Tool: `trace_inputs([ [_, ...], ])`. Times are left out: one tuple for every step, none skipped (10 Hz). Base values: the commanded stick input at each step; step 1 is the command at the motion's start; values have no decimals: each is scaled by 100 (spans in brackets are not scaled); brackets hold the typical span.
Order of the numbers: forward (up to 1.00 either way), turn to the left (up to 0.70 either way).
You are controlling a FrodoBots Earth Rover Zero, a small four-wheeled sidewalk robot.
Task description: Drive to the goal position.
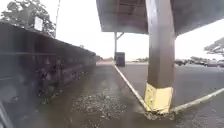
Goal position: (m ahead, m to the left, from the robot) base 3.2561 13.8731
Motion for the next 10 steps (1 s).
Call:
trace_inputs([
  [70, 35],
  [70, 35],
  [70, 35],
  [70, 35],
  [70, 24],
  [70, 0],
  [70, 0],
  [70, 0],
  [70, 0],
  [70, 0],
])
